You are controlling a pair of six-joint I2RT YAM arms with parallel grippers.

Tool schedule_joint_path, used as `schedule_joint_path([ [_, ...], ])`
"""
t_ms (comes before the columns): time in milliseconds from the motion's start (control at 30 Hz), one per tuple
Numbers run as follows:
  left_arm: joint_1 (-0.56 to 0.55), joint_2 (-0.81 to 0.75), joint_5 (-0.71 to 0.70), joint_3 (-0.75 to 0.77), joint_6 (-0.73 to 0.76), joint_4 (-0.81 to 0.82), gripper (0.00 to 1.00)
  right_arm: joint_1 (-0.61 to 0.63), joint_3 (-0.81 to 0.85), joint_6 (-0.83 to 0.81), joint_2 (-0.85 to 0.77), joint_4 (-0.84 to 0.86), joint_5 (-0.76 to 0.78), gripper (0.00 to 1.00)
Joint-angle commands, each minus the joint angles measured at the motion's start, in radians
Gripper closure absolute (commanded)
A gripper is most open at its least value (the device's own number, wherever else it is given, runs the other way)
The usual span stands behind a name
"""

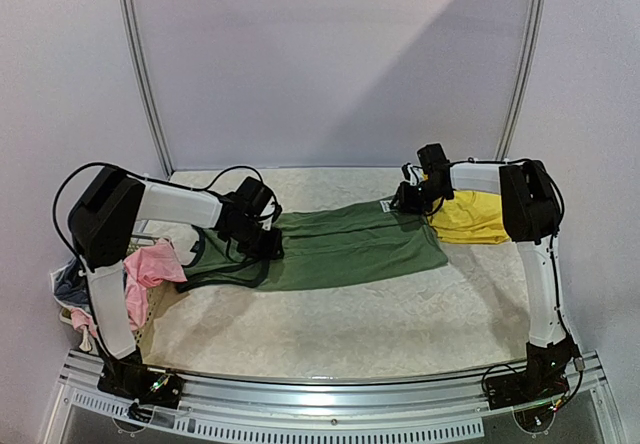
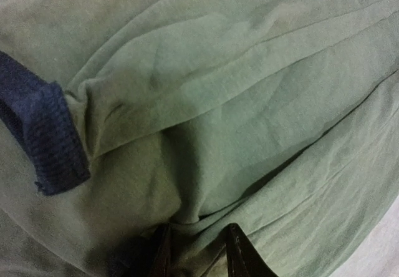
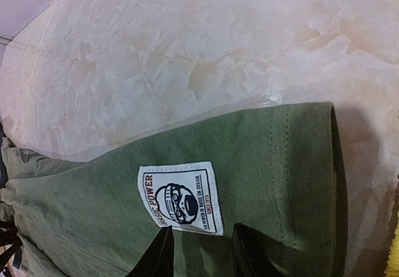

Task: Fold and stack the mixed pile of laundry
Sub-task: Adjust the rectangle-folded tank top at the center of the board.

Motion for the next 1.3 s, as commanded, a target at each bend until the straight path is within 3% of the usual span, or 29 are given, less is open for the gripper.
schedule_joint_path([
  [0, 0.021, 0.080, -0.041, 0.024, 0.017, -0.040, 0.70, 0.005, -0.128, 0.010, -0.034, -0.066, 0.098, 0.68],
  [367, 0.106, 0.218, -0.160, 0.260, 0.130, -0.199, 0.71, 0.046, -0.593, 0.140, -0.247, 0.105, 0.102, 0.68],
  [633, 0.129, 0.413, -0.190, 0.648, 0.308, -0.430, 0.70, 0.253, -0.857, 0.277, -0.359, 0.244, 0.077, 0.67],
  [800, 0.152, 0.510, -0.173, 0.864, 0.350, -0.588, 0.70, 0.381, -0.912, 0.326, -0.442, 0.205, 0.127, 0.67],
  [867, 0.151, 0.477, -0.125, 0.851, 0.357, -0.620, 0.69, 0.410, -0.930, 0.329, -0.485, 0.167, 0.164, 0.67],
  [1000, 0.149, 0.326, -0.032, 0.668, 0.330, -0.546, 0.64, 0.416, -0.919, 0.321, -0.595, 0.075, 0.269, 0.65],
  [1100, 0.153, 0.225, -0.035, 0.588, 0.303, -0.523, 0.61, 0.415, -0.854, 0.290, -0.632, -0.035, 0.371, 0.63],
  [1267, 0.204, 0.125, -0.069, 0.540, 0.252, -0.498, 0.56, 0.417, -0.799, 0.247, -0.706, -0.099, 0.417, 0.60],
])
